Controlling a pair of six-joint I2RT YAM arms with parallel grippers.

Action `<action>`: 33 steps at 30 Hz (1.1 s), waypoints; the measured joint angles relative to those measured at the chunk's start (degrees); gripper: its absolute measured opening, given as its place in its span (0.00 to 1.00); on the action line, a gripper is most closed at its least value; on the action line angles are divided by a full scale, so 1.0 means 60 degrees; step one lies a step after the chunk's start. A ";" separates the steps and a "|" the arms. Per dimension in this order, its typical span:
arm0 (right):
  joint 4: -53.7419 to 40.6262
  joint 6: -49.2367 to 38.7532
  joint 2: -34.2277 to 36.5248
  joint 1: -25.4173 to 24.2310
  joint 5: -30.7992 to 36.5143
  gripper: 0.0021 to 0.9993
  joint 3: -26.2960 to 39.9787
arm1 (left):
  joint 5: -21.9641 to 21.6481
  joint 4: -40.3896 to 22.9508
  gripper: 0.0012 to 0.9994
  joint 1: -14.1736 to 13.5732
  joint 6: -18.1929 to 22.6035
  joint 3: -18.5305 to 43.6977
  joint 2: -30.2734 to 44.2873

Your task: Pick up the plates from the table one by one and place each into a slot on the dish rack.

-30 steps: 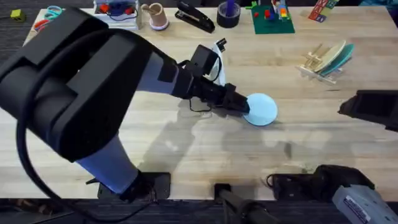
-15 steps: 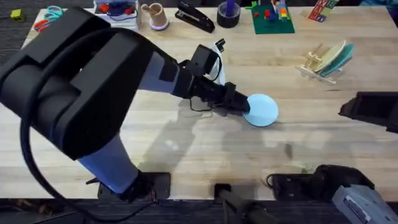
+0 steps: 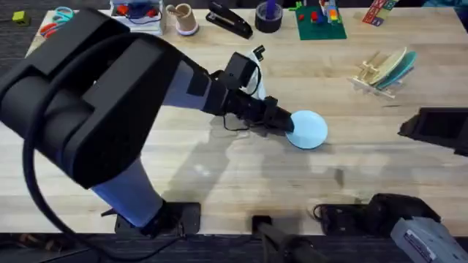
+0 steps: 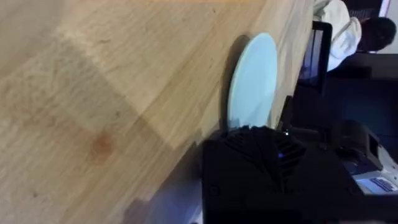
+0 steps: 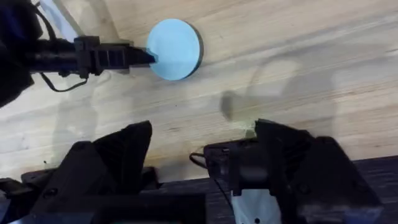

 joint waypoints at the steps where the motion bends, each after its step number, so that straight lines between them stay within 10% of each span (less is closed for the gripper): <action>1: 0.0000 0.0000 0.0000 0.0000 0.0000 1.00 0.0000 | -0.0101 -0.0004 0.04 -0.0003 0.0007 -0.0001 -0.0049; 19: 0.0000 0.0000 0.0000 0.0000 0.0000 1.00 -0.0002 | -0.1204 -0.0887 0.04 0.0226 0.0007 -0.0049 -0.3110; 33: 0.0005 0.0000 0.0000 0.0000 0.0000 1.00 -0.0002 | -0.2533 -0.2288 0.04 -0.0652 -0.1759 -0.0071 -0.3525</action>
